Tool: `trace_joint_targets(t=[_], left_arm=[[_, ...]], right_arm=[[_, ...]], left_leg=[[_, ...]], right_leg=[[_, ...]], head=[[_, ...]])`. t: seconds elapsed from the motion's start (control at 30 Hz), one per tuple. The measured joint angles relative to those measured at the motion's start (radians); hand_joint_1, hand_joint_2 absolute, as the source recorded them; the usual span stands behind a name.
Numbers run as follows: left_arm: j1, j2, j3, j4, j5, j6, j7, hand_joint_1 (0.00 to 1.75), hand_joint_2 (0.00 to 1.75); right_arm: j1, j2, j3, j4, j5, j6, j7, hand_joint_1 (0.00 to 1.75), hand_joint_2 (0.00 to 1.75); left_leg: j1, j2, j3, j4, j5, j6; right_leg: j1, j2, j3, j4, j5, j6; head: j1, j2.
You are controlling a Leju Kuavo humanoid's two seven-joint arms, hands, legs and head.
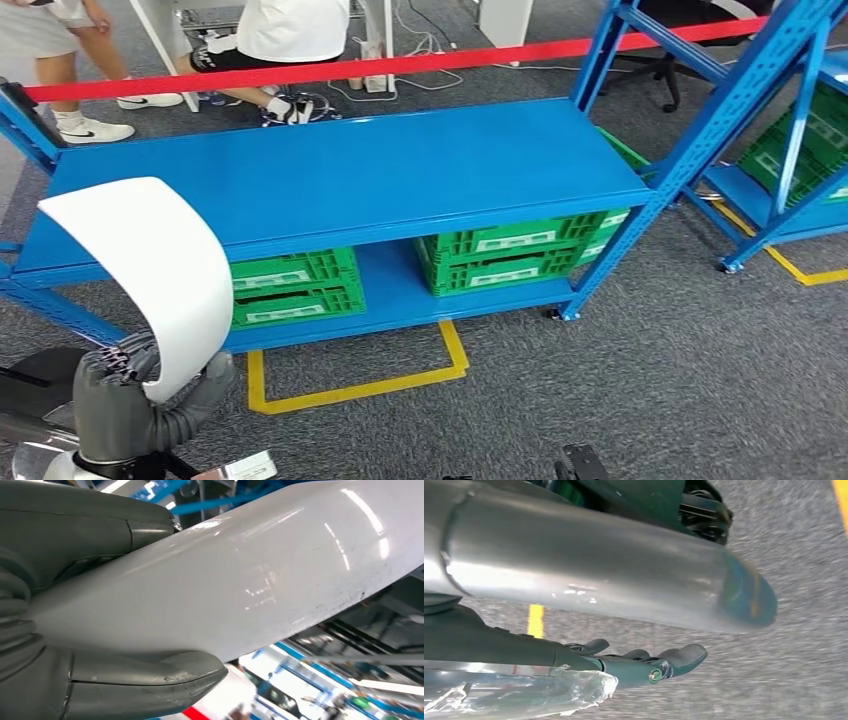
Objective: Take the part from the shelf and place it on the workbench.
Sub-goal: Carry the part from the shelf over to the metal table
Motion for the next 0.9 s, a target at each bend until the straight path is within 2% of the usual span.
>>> trace_joint_targets(t=[0.03,0.07,0.1,0.13,0.17,0.2,0.23,0.27,0.3,0.33,0.4,0.43,0.47,0.5,0.53,0.57,0.6,0.63,0.67,0.7,0.77,0.8,0.83,0.9], left_arm=[[0.000,-0.002,0.002,0.003,0.004,-0.002,-0.004,1.75,1.75],[0.000,-0.003,0.004,0.005,0.007,-0.004,-0.008,1.75,1.75],[0.000,-0.005,0.007,0.007,0.010,-0.005,-0.011,1.75,1.75],[-0.001,-0.006,0.010,0.008,0.012,-0.006,-0.013,1.75,1.75],[-0.002,-0.007,0.012,0.010,0.014,-0.007,-0.015,1.75,1.75],[-0.004,-0.008,0.014,0.011,0.015,-0.008,-0.016,1.75,1.75],[-0.005,-0.009,0.015,0.013,0.016,-0.010,-0.017,1.75,1.75],[-0.007,-0.009,0.015,0.015,0.015,-0.012,-0.019,1.75,1.75],[-0.007,-0.010,0.016,0.017,0.014,-0.015,-0.020,1.75,1.75],[-0.007,-0.010,0.017,0.019,0.013,-0.017,-0.020,1.75,1.75],[-0.007,-0.010,0.018,0.024,0.011,-0.018,-0.021,1.75,1.75],[-0.006,-0.010,0.019,0.026,0.010,-0.017,-0.023,1.75,1.75],[-0.005,-0.010,0.019,0.028,0.009,-0.016,-0.024,1.75,1.75],[-0.003,-0.010,0.019,0.030,0.008,-0.014,-0.026,1.75,1.75],[-0.001,-0.010,0.019,0.032,0.008,-0.013,-0.027,1.75,1.75],[0.000,-0.010,0.019,0.033,0.008,-0.012,-0.028,1.75,1.75],[0.000,-0.010,0.019,0.033,0.007,-0.011,-0.029,1.75,1.75],[0.000,-0.010,0.019,0.033,0.007,-0.011,-0.030,1.75,1.75],[0.000,-0.010,0.019,0.033,0.007,-0.010,-0.031,1.75,1.75],[0.000,-0.010,0.019,0.033,0.007,-0.010,-0.032,1.75,1.75],[0.000,-0.011,0.020,0.035,0.007,-0.009,-0.032,1.75,1.75],[-0.001,-0.012,0.020,0.036,0.008,-0.010,-0.031,1.75,1.75],[-0.002,-0.014,0.020,0.037,0.011,-0.010,-0.030,1.75,1.75],[-0.004,-0.018,0.021,0.042,0.020,-0.013,-0.026,1.75,1.75]], right_arm=[[0.001,0.000,-0.003,0.000,0.000,-0.003,0.003,0.00,0.00],[0.002,0.000,-0.005,0.000,0.000,-0.005,0.005,0.00,0.00],[0.001,0.001,-0.008,0.000,0.000,-0.006,0.006,0.00,0.00],[-0.001,0.002,-0.009,0.000,0.000,-0.007,0.006,0.00,0.00],[-0.003,0.003,-0.011,0.000,-0.001,-0.008,0.005,0.00,0.00],[-0.003,0.004,-0.013,0.000,-0.001,-0.009,0.004,0.00,0.00],[-0.001,0.004,-0.015,0.001,-0.002,-0.010,0.004,0.00,0.00],[0.003,0.005,-0.016,0.001,-0.002,-0.010,0.003,0.00,0.00],[0.006,0.005,-0.018,0.002,-0.003,-0.010,0.003,0.00,0.00],[0.009,0.006,-0.019,0.002,-0.003,-0.011,0.002,0.00,0.00],[0.010,0.008,-0.020,0.003,-0.004,-0.013,-0.003,0.00,0.00],[0.011,0.009,-0.021,0.003,-0.004,-0.014,-0.008,0.00,0.00],[0.014,0.009,-0.022,0.004,-0.004,-0.015,-0.015,0.00,0.00],[0.019,0.009,-0.024,0.004,-0.004,-0.015,-0.021,0.00,0.00],[0.024,0.009,-0.026,0.005,-0.004,-0.015,-0.026,0.00,0.00],[0.029,0.009,-0.028,0.006,-0.004,-0.015,-0.028,0.00,0.00],[0.033,0.010,-0.029,0.006,-0.004,-0.015,-0.030,0.00,0.00],[0.034,0.011,-0.030,0.007,-0.004,-0.016,-0.031,0.00,0.00],[0.033,0.012,-0.032,0.007,-0.004,-0.016,-0.033,0.00,0.00],[0.033,0.013,-0.033,0.007,-0.004,-0.016,-0.033,0.00,0.00],[0.037,0.012,-0.036,0.008,-0.003,-0.014,-0.034,0.00,0.00],[0.040,0.011,-0.037,0.009,-0.002,-0.011,-0.033,0.00,0.00],[0.043,0.008,-0.037,0.010,-0.001,-0.007,-0.032,0.00,0.00],[0.042,0.002,-0.037,0.011,0.001,0.004,-0.031,0.00,0.00]], left_leg=[[0.000,0.012,-0.015,0.004,0.009,-0.003],[0.000,0.023,-0.029,0.008,0.016,-0.007],[-0.001,0.033,-0.040,0.014,0.022,-0.011],[-0.003,0.043,-0.049,0.019,0.028,-0.017],[-0.004,0.053,-0.055,0.024,0.034,-0.023],[-0.004,0.063,-0.059,0.027,0.041,-0.028],[-0.003,0.074,-0.060,0.029,0.048,-0.034],[0.001,0.072,-0.063,0.030,0.048,-0.041],[0.004,0.055,-0.066,0.039,0.031,-0.048],[0.006,0.028,-0.073,0.064,-0.007,-0.055],[0.008,-0.026,-0.096,0.169,-0.116,-0.060],[0.008,-0.037,-0.106,0.232,-0.159,-0.059],[0.008,-0.040,-0.108,0.279,-0.176,-0.056],[0.007,-0.042,-0.098,0.297,-0.170,-0.052],[0.005,-0.044,-0.071,0.278,-0.145,-0.046],[0.004,-0.051,-0.030,0.226,-0.114,-0.039],[0.002,-0.068,0.016,0.156,-0.093,-0.029],[0.001,-0.085,0.057,0.087,-0.082,-0.021],[0.000,-0.099,0.083,0.038,-0.080,-0.016],[-0.001,-0.106,0.093,0.012,-0.084,-0.014],[-0.001,-0.092,0.086,-0.001,-0.074,-0.012],[0.000,-0.081,0.078,-0.004,-0.065,-0.007],[0.002,-0.069,0.070,-0.006,-0.054,-0.001],[0.002,-0.044,0.048,-0.008,-0.035,0.007]], right_leg=[[-0.002,-0.005,0.030,-0.016,0.030,0.003],[-0.003,-0.015,0.077,-0.065,0.056,0.004],[-0.003,-0.035,0.139,-0.139,0.064,0.005],[-0.001,-0.052,0.197,-0.219,0.056,0.002],[0.002,-0.065,0.236,-0.281,0.041,-0.004],[0.006,-0.069,0.255,-0.320,0.027,-0.011],[0.010,-0.061,0.252,-0.334,0.024,-0.021],[0.010,-0.053,0.241,-0.334,0.031,-0.032],[0.010,-0.046,0.232,-0.334,0.039,-0.043],[0.010,-0.038,0.221,-0.335,0.051,-0.054],[0.012,-0.018,0.198,-0.334,0.076,-0.068],[0.014,-0.006,0.184,-0.333,0.089,-0.071],[0.017,0.006,0.170,-0.330,0.101,-0.072],[0.020,0.018,0.154,-0.326,0.112,-0.072],[0.022,0.029,0.138,-0.321,0.121,-0.071],[0.024,0.041,0.123,-0.316,0.129,-0.070],[0.026,0.052,0.109,-0.311,0.137,-0.068],[0.027,0.064,0.097,-0.307,0.145,-0.066],[0.027,0.074,0.086,-0.304,0.154,-0.063],[0.025,0.084,0.077,-0.303,0.165,-0.058],[0.021,0.099,0.060,-0.303,0.184,-0.046],[0.021,0.089,0.050,-0.297,0.176,-0.040],[0.021,0.071,0.038,-0.277,0.149,-0.036],[0.017,0.025,0.007,-0.180,0.052,-0.027]], head=[[0.000,0.000],[0.000,0.000],[0.001,0.000],[0.000,0.000],[0.000,0.000],[0.000,0.000],[-0.001,0.000],[0.000,0.000],[-0.001,0.000],[-0.001,0.000],[-0.003,0.000],[-0.003,0.000],[-0.003,0.000],[-0.003,0.000],[-0.003,0.000],[-0.003,0.000],[-0.002,0.000],[-0.002,0.000],[-0.002,0.000],[-0.002,0.000],[-0.003,0.000],[-0.002,0.000],[0.001,0.000],[0.008,0.000]])
